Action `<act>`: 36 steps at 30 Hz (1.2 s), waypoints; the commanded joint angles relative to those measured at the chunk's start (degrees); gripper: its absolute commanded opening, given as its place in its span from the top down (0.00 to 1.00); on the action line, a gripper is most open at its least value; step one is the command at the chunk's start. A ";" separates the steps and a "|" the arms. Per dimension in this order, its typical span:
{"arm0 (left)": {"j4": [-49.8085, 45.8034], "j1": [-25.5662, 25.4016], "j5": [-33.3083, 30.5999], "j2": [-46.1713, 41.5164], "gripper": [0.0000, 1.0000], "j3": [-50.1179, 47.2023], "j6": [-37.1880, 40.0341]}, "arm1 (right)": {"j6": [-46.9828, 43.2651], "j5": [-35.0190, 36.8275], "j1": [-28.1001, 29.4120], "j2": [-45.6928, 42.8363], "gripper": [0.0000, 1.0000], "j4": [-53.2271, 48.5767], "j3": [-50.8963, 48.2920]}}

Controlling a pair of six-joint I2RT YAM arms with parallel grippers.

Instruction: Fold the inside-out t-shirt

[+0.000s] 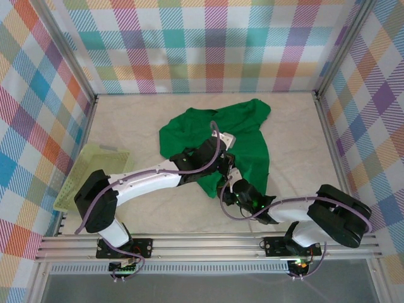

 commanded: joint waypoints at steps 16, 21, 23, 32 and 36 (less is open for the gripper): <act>-1.35 0.26 4.09 -4.50 0.88 -0.02 3.61 | 4.93 -3.90 -13.02 -1.16 0.55 -5.55 4.16; -1.17 0.27 5.74 -3.41 0.89 2.36 2.26 | 4.22 -3.35 -13.01 3.93 0.52 10.41 1.69; -1.71 0.22 4.89 -2.63 0.93 3.73 2.25 | 3.05 -2.43 -13.02 6.31 0.51 15.12 1.67; -3.23 0.26 6.48 -2.05 1.00 8.97 2.25 | -2.07 -0.99 -12.80 14.69 0.47 29.17 1.59; -3.45 0.27 8.85 -1.89 1.00 10.93 1.94 | -5.29 1.26 -12.45 17.13 0.45 30.24 4.49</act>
